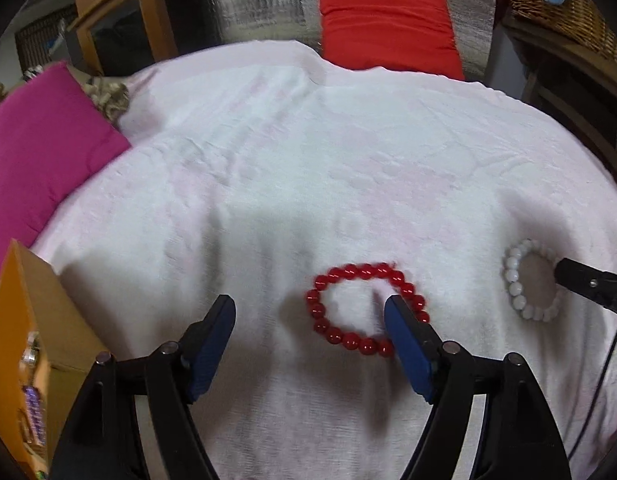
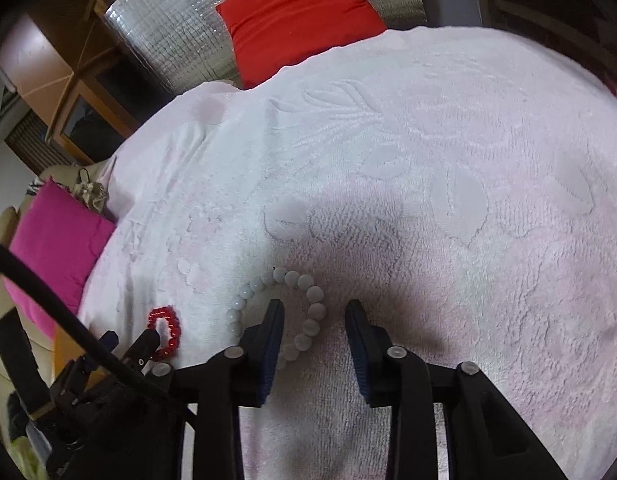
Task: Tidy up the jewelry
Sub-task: 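Grasp the white beaded bracelet with the right tool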
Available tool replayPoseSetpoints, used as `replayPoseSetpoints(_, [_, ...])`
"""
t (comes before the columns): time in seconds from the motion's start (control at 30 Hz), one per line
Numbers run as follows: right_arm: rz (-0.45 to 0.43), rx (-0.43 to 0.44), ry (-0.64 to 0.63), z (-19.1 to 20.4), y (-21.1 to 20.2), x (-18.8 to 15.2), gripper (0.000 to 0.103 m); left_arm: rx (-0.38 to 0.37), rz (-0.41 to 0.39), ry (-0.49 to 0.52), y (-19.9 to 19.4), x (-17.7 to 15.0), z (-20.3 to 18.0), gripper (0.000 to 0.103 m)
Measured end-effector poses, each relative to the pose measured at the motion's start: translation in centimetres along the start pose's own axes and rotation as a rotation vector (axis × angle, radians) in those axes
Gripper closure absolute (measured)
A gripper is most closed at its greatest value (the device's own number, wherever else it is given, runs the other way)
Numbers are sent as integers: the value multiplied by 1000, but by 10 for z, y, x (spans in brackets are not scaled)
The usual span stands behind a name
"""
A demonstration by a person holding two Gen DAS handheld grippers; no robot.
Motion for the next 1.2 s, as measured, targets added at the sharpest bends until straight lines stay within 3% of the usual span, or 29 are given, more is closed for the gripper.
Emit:
replayPoseSetpoints(0.1, [-10, -42, -31, 3, 0, -1, 84, -65, 48, -71, 9, -1, 7, 26])
replayPoseSetpoints(0.23, [2, -38, -28, 0, -5, -2, 87, -121, 73, -124, 11, -5, 12, 26])
replayPoseSetpoints(0.37, [28, -48, -34, -3, -11, -5, 87, -128, 71, -62, 3, -10, -1, 32])
replayPoseSetpoints(0.7, [61, -53, -44, -26, -44, -14, 87, -175, 102, 70, -23, -37, -21, 32])
replayPoseSetpoints(0.8, [40, -10, -21, -34, -53, -14, 86, -229, 117, 119, -37, -49, -29, 32])
replayPoseSetpoints(0.93, [20, 29, 31, -37, -55, -8, 83, -291, 130, 195, -55, -66, -38, 32])
replayPoseSetpoints(1.03, [9, 13, 0, -23, -45, -2, 82, -290, 116, 249, -66, -75, -42, 32])
replayPoseSetpoints(1.07, [1, 5, -22, -17, -42, 0, 80, -289, 114, 240, -67, -74, -39, 32])
replayPoseSetpoints(1.13, [-20, -23, -77, -5, -32, 5, 63, -296, 118, 188, -65, -69, -27, 32])
replayPoseSetpoints(1.2, [-40, -34, -111, 5, -22, 9, 60, -311, 126, 133, -63, -65, -15, 32])
Point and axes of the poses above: each gripper's, at about its wrist camera, not at the fingertips, and y roughly the way its jaws point, z to its left, x to its top, the point moved 1 cm from there along y, roughly the way its jaws point, and after that the axes turned 1 degree about y, right-handed, at the moved point
